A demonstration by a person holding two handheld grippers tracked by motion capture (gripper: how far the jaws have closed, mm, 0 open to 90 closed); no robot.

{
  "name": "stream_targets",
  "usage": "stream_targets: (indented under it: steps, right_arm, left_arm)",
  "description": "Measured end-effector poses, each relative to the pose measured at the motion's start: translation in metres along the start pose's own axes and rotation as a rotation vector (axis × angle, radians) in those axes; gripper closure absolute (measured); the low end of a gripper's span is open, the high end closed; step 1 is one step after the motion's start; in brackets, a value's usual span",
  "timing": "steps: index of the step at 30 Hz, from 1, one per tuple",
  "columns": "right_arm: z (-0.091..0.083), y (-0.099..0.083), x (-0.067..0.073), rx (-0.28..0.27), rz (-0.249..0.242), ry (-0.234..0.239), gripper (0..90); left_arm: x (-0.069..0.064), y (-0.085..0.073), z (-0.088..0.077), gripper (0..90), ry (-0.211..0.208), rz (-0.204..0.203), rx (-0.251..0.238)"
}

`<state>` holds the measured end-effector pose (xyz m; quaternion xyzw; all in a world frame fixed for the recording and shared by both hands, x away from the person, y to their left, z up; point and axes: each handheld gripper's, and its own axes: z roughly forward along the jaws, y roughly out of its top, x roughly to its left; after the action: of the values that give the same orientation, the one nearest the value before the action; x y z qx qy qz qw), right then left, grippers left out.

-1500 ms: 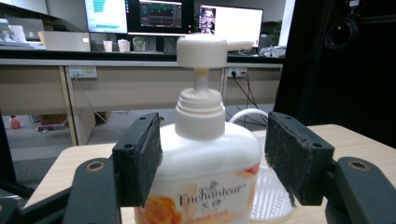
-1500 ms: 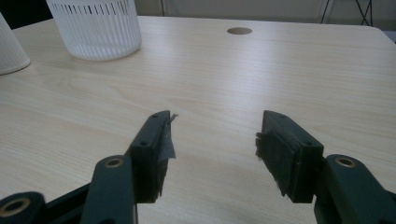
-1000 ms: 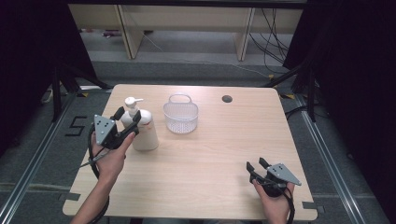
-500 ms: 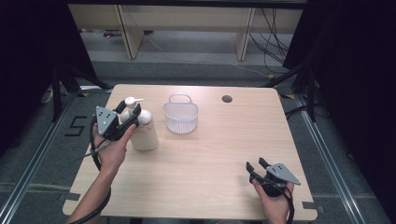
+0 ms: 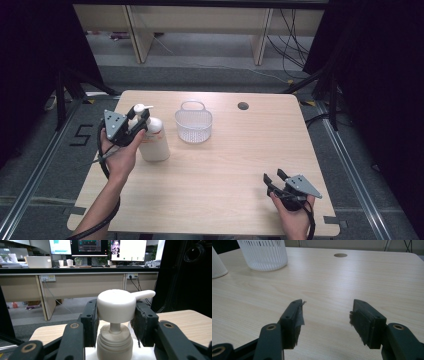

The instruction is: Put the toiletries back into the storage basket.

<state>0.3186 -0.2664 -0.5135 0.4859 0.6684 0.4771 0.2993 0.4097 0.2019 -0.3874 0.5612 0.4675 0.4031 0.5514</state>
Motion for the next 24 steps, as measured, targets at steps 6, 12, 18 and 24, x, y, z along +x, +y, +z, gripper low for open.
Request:
stream_targets:
  steps: [6, 12, 18, 24]
  right_arm:
    - [-0.0002, 0.0001, 0.0000, -0.003, -0.001, -0.001, 42.8]
    - [-0.0001, 0.0002, -0.0001, 0.002, -0.006, -0.008, 42.7]
    - [-0.0002, 0.0003, -0.0002, 0.007, -0.008, 0.004, 42.7]
    - [-0.0003, 0.0003, -0.0002, 0.007, -0.008, 0.003, 42.8]
  left_arm:
    - [-0.0015, 0.0008, 0.0005, 57.8, 0.011, -0.001, 0.007]
    - [-0.0013, 0.0018, 0.0021, 55.6, 0.016, -0.007, 0.010]
    - [-0.0023, 0.0027, 0.0029, 58.2, 0.016, -0.001, 0.020]
    - [-0.0025, 0.0028, 0.0011, 58.9, 0.013, 0.000, 0.018]
